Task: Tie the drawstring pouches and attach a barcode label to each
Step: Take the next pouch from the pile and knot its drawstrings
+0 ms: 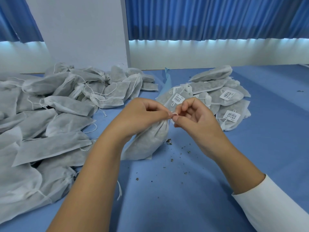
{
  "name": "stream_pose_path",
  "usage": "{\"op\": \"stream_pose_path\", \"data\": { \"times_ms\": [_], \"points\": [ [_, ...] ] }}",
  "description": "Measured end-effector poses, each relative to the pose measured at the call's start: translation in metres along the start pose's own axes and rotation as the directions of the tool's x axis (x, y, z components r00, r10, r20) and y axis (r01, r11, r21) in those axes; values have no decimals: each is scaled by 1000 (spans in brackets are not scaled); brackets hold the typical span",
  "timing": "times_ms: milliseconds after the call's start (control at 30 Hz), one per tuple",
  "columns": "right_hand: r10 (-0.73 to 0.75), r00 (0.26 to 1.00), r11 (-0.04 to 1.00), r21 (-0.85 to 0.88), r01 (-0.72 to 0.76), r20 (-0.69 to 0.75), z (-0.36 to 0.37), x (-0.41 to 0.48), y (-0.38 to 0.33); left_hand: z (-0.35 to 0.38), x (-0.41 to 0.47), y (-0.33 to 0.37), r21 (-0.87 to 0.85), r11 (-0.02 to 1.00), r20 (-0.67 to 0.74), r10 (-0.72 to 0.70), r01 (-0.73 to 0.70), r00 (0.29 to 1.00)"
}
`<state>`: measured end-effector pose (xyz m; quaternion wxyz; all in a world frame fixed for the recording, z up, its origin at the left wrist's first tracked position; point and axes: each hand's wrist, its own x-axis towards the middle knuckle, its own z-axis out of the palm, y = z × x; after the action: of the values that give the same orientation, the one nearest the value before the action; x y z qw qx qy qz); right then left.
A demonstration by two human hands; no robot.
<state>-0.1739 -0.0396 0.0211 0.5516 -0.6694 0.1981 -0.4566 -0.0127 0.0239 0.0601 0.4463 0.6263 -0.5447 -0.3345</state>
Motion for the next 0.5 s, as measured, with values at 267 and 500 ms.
{"op": "stream_pose_path", "data": {
  "times_ms": [267,500],
  "points": [
    [-46,996,995,-97,39,-78,2,0,3,2,3,-2,54,998,-31,-36,38,999],
    [-62,997,969,-242,49,-43,4,-2,3,3,4,-1,107,993,-21,-56,58,998]
  ]
}}
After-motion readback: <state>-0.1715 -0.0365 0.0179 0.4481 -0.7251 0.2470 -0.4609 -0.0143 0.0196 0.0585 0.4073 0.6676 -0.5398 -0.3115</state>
